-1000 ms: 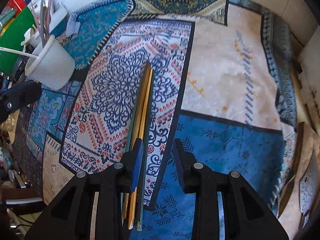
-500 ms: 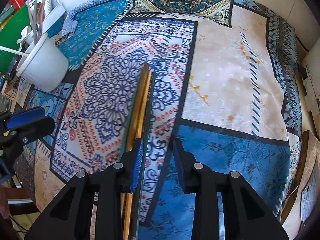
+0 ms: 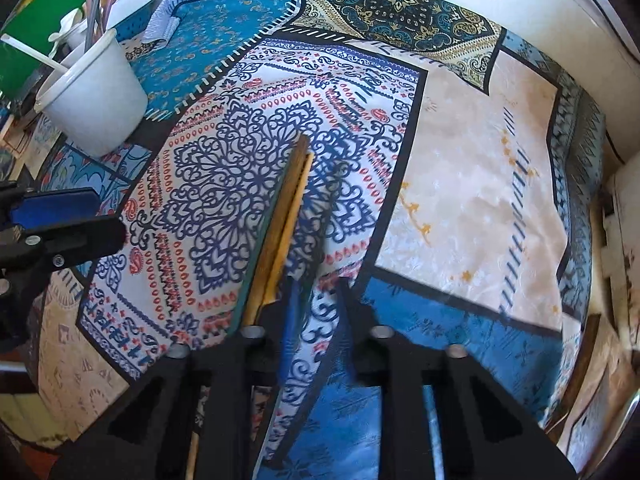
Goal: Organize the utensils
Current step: 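Grasp a brown wooden chopstick with the left tool while the right tool grasps a dark stick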
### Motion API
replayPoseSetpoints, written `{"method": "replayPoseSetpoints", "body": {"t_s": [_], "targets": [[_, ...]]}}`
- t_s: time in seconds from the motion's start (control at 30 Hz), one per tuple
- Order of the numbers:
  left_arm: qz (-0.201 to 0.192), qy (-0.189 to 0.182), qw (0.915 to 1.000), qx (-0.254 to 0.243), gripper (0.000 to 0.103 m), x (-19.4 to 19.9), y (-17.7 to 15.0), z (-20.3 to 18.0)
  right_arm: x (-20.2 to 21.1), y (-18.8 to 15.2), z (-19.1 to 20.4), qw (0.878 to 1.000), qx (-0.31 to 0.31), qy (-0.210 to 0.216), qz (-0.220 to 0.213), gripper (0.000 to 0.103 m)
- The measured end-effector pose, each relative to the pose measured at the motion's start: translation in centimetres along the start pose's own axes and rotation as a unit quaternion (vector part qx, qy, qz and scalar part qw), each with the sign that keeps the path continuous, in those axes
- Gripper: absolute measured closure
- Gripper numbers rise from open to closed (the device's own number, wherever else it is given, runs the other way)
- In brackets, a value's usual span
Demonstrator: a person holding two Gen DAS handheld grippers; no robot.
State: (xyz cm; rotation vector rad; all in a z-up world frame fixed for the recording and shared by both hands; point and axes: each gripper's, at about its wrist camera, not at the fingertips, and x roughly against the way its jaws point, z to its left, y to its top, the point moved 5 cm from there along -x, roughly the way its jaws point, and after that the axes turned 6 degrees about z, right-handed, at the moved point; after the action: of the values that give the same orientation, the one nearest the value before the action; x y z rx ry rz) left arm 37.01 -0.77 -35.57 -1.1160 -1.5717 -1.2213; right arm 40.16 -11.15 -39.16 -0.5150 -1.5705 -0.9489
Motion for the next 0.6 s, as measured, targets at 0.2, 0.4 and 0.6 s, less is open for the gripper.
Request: {"method": "replayPoseSetpoints", "body": {"t_s": [0.2,0.4,0.6], "targets": [[0.000,0.001,1.0000,0.002,0.067,0.0,0.3,0.3,-0.5,1.2,-3.6,0.999,-0.037,0.001,0.004,0.097],[0.009,-0.008,0.9999,0.002,0.067,-0.4,0.7,0.1,-0.8,2.0,-5.6,0.994,-0.086,0.054,0.030,0.097],[0.014,-0.016,0.9997,-0.012,0.067,-0.8,1.0,-0.8,-0.6,0.3,-6.6,0.993,-0.085,0.067,0.045,0.096]]}}
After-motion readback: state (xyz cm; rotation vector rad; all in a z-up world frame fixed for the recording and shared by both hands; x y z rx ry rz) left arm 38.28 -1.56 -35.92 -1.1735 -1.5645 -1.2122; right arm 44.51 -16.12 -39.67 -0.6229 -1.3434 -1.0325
